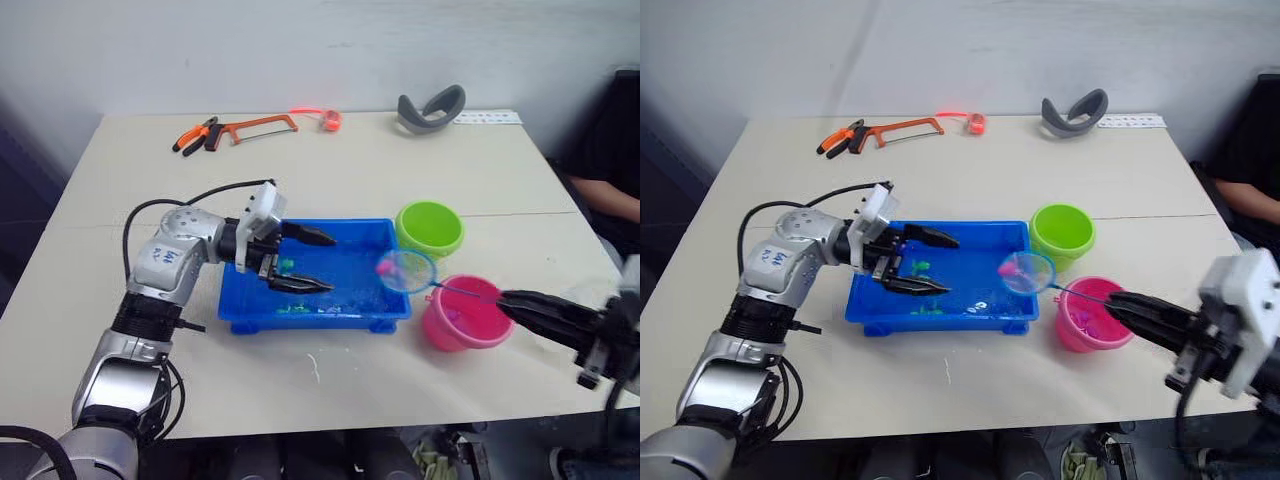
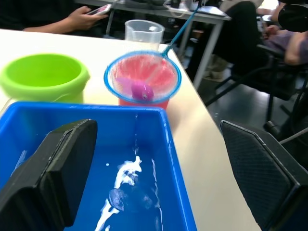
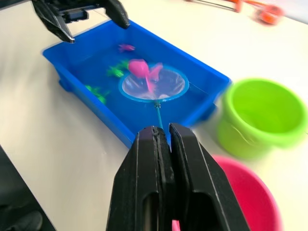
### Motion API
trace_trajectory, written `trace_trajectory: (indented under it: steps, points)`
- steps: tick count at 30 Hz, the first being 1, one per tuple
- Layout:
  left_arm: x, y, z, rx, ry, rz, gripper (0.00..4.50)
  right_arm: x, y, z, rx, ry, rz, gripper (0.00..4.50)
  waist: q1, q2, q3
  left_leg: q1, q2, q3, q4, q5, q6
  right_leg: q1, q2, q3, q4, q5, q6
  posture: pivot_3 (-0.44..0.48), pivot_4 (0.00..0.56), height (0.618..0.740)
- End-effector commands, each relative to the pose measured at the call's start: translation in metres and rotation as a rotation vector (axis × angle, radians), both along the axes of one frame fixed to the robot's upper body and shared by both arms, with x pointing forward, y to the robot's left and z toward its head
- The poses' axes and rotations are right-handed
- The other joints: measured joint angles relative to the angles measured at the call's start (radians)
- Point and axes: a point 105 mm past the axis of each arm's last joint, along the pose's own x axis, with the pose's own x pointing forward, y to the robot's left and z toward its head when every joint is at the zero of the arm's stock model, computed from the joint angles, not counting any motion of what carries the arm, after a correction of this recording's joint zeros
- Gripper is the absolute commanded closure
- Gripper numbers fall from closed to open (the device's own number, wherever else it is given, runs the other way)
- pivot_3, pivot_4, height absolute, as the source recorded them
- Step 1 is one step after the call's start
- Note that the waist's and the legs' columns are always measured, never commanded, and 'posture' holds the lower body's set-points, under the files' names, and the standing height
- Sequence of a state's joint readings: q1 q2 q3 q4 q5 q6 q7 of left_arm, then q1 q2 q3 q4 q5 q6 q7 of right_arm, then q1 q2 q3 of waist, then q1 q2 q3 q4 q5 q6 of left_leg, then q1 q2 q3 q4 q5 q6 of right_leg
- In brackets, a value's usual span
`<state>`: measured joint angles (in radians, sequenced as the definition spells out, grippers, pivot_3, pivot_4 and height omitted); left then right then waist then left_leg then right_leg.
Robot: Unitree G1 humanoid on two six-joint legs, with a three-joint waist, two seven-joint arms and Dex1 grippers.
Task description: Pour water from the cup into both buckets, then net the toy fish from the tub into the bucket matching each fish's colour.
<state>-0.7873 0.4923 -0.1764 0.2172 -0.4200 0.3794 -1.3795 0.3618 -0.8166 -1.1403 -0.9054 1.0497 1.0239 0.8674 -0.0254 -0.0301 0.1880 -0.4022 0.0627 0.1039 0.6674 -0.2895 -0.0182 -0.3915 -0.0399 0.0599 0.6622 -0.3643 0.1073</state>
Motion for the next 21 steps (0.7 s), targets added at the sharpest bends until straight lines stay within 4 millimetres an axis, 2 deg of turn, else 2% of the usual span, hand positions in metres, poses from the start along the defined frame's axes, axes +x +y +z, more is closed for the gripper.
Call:
trace_trajectory:
  steps: [1, 5, 7, 11, 16, 19, 21]
  points:
    - [-0.001, -0.009, 0.006, -0.001, -0.045, -0.058, 0.05, -0.021, -0.015, 0.008, -0.053, -0.045, -0.098, 4.50, 0.000, 0.000, 0.000, 0.000, 0.000, 0.000, 0.000, 0.000, 0.000, 0.000, 0.000, 0.000, 0.000, 0.000, 0.000, 0.000, 0.150, 0.740]
    - [0.001, -0.016, 0.004, -0.003, -0.052, -0.094, 0.05, -0.033, -0.033, 0.002, -0.166, -0.027, -0.198, 4.50, -0.002, 0.000, 0.000, 0.000, -0.001, -0.001, -0.001, 0.000, 0.000, 0.000, 0.000, 0.000, -0.001, 0.000, 0.000, 0.000, 0.150, 0.740]
    - [0.002, -0.020, 0.003, -0.007, -0.058, -0.110, 0.05, -0.036, -0.040, -0.006, -0.288, -0.034, -0.229, 4.50, -0.003, 0.000, 0.000, 0.000, -0.002, 0.000, -0.001, 0.000, 0.001, 0.000, 0.000, 0.001, -0.001, 0.000, 0.000, 0.000, 0.150, 0.740]
    - [0.004, -0.024, 0.003, -0.015, -0.065, -0.121, 0.05, -0.028, -0.049, -0.014, -0.511, -0.139, -0.280, 4.50, -0.003, 0.000, 0.000, 0.000, -0.002, 0.000, -0.001, 0.000, 0.000, 0.000, 0.000, 0.000, -0.002, 0.000, 0.000, 0.000, 0.150, 0.740]
    - [0.006, -0.026, 0.004, -0.019, -0.078, -0.127, 0.05, -0.023, -0.042, -0.030, -0.945, -0.274, -0.094, 4.50, -0.001, 0.000, 0.000, 0.000, -0.003, 0.000, -0.001, 0.000, -0.001, -0.001, 0.001, 0.000, -0.001, 0.000, 0.000, 0.000, 0.150, 0.740]
    - [0.008, -0.026, 0.005, -0.026, -0.083, -0.121, 0.05, -0.024, -0.041, -0.042, -1.312, -0.399, 0.115, 4.50, 0.000, 0.000, 0.000, 0.000, -0.004, 0.000, -0.001, 0.000, -0.001, 0.000, 0.000, 0.000, -0.002, 0.000, 0.000, 0.000, 0.150, 0.740]
    - [0.008, -0.025, 0.005, -0.026, -0.085, -0.117, 0.05, -0.020, -0.046, -0.039, -1.472, -0.501, 0.150, 4.50, 0.000, 0.000, 0.000, 0.000, -0.005, 0.000, 0.000, 0.000, -0.001, 0.000, -0.001, 0.000, -0.002, 0.000, 0.001, 0.000, 0.150, 0.740]
